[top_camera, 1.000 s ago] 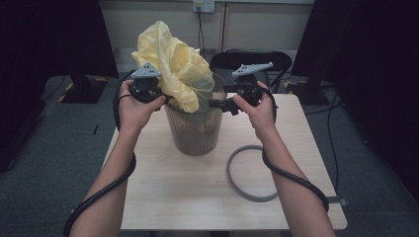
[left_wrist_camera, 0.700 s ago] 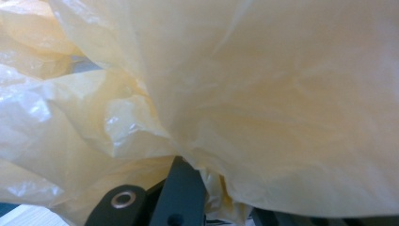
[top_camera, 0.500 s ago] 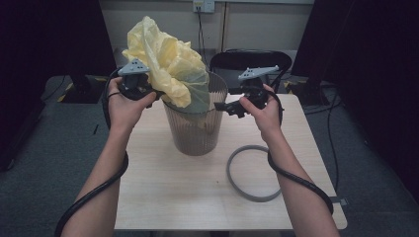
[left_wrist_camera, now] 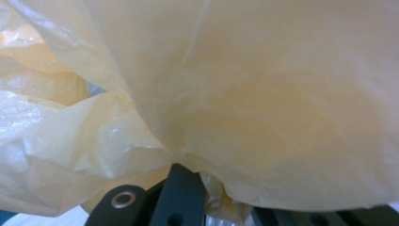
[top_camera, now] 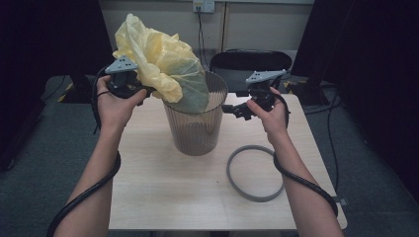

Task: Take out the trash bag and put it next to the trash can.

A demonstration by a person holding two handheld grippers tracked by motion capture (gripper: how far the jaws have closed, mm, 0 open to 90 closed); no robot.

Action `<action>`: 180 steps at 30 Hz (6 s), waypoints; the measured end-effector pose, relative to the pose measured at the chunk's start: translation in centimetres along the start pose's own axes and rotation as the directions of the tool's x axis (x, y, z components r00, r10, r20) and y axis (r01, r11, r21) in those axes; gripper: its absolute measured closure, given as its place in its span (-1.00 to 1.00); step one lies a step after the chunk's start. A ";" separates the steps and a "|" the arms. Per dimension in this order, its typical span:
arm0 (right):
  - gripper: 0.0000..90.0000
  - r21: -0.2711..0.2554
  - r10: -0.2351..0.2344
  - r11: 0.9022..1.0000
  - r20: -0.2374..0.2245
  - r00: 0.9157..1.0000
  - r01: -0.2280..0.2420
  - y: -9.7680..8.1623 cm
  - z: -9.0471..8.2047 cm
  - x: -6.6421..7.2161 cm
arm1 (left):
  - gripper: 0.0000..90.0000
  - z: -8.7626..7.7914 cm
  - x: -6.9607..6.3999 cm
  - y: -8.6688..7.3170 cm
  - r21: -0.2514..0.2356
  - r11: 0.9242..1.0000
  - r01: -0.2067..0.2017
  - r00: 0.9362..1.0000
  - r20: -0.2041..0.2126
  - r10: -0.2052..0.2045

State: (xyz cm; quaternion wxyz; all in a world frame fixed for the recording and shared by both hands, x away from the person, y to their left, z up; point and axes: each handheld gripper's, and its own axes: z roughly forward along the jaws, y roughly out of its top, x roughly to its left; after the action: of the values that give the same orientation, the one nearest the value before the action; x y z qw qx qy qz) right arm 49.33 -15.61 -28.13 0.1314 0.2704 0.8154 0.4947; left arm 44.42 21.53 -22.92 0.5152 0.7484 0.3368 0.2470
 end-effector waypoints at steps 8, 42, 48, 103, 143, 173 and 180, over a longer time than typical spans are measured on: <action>-0.69 0.004 0.008 1.000 0.003 1.000 -0.008 -0.8 -0.2 -0.6 | 0.93 -1.1 1.2 -1.4 0.004 1.000 0.026 0.998 -0.060 -0.026; -0.69 0.029 0.038 0.999 0.034 0.999 -0.039 -6.0 -1.7 -2.1 | 0.93 -5.5 3.0 -11.0 -0.047 0.995 0.086 0.972 -0.213 -0.095; -0.69 0.048 0.044 0.998 0.041 0.998 -0.046 -7.6 -2.0 -2.5 | 0.94 -5.8 3.0 -13.0 -0.080 0.990 0.115 0.967 -0.218 -0.130; -0.69 0.205 0.092 0.969 0.205 0.974 -0.135 -22.8 -3.3 -4.1 | 0.92 -2.0 -1.3 -27.9 0.218 0.949 0.228 0.946 -0.280 -0.163; -0.69 0.234 0.104 0.956 0.297 0.949 -0.178 -26.7 -4.2 -5.2 | 0.03 2.4 0.6 -27.2 0.172 0.951 0.258 0.942 -0.265 -0.207; -0.70 0.209 0.120 0.959 0.316 0.941 -0.192 -26.9 -4.2 -5.0 | -0.40 -1.1 -4.5 -29.1 0.265 0.940 0.215 0.948 -0.289 -0.135; -0.70 0.208 0.121 0.959 0.317 0.941 -0.193 -26.9 -4.2 -4.9 | -0.45 -1.5 -5.3 -29.3 0.298 0.932 0.208 0.954 -0.273 -0.126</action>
State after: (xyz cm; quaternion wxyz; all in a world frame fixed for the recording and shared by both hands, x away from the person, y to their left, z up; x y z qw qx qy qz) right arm 43.00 -31.31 -49.99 0.1808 0.4209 0.8144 0.3563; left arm 32.61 25.53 -50.03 0.3584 0.7541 0.4975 0.2355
